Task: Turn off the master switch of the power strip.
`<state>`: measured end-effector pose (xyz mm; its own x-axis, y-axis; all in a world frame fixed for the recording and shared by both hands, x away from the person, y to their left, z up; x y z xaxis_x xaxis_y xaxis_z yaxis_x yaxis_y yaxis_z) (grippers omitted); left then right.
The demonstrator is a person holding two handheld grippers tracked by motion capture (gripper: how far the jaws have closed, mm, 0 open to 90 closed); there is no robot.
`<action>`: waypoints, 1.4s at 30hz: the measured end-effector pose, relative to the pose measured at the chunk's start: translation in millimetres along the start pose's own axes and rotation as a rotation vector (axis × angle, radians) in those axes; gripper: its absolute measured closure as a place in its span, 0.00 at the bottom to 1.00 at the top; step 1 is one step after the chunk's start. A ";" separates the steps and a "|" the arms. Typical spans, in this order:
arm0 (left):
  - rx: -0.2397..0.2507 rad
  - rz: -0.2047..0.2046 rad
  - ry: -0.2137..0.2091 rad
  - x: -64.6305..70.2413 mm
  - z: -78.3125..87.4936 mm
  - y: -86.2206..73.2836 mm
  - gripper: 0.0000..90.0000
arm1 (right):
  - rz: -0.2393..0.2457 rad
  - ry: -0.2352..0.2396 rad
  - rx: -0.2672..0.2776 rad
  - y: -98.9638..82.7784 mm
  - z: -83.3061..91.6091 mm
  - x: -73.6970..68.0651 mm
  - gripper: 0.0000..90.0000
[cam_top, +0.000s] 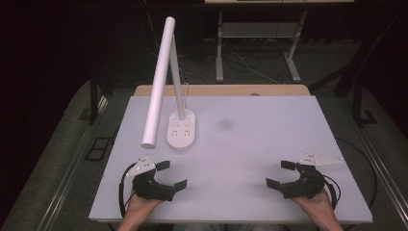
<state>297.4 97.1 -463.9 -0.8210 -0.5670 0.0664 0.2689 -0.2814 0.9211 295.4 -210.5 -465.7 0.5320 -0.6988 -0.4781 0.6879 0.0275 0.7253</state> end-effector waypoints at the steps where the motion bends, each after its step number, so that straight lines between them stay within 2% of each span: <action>1: 0.000 0.000 -0.001 0.2 -0.1 0.0 0.00 | 0.001 -0.001 -0.003 -0.5 -0.3 0.1 0.00; 30: -0.030 -0.023 -0.027 7.8 -2.8 -0.9 0.00 | 0.001 -0.022 -0.039 -5.1 -0.1 2.6 0.00; 42: -0.044 -0.005 -0.033 4.4 -0.3 0.4 0.00 | 0.005 -0.021 -0.041 -6.1 1.0 4.0 0.00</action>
<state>294.1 94.3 -463.3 -0.8382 -0.5401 0.0750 0.2859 -0.3182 0.9039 292.8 -214.1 -471.6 0.5250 -0.7136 -0.4638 0.7054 0.0599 0.7063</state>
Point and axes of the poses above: each handheld gripper's, and its own axes: z roughly backward along the jaws, y roughly out of its top, x roughly to its right, the point moved 10 cm from there along -z, roughly forward along the jaws, and after that the axes turned 13 degrees about -z, right-handed, at the moved point
